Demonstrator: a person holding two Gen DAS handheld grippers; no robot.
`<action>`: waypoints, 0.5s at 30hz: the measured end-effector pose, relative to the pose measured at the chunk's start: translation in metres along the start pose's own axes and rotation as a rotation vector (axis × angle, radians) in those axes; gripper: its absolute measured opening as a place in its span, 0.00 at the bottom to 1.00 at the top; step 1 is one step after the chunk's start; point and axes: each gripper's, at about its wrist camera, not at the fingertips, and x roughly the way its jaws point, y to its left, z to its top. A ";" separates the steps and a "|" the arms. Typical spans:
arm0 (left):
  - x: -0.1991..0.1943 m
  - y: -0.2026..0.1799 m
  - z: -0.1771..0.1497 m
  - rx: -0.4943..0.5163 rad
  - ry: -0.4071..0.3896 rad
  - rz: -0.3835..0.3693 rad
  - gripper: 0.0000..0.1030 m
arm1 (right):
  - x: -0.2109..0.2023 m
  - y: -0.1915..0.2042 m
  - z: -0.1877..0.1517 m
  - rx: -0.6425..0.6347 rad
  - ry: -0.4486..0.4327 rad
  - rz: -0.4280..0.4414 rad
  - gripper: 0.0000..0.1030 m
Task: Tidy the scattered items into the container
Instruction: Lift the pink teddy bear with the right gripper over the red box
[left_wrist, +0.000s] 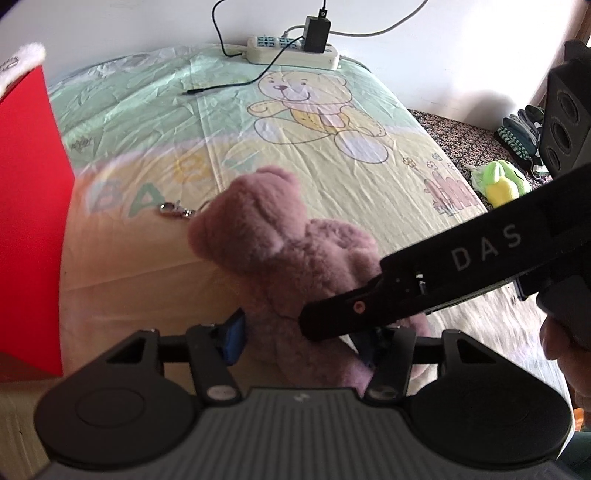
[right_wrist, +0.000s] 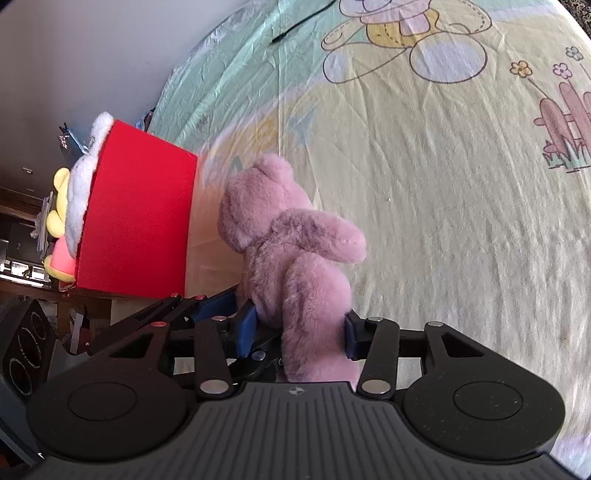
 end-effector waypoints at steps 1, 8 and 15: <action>-0.003 -0.001 0.001 -0.001 -0.008 -0.005 0.57 | -0.003 0.002 0.000 0.001 -0.017 0.006 0.47; -0.035 -0.005 0.011 0.015 -0.094 0.004 0.57 | -0.023 0.034 -0.001 -0.050 -0.114 0.044 0.46; -0.081 0.010 0.022 0.025 -0.201 0.020 0.57 | -0.043 0.082 -0.006 -0.104 -0.226 0.073 0.46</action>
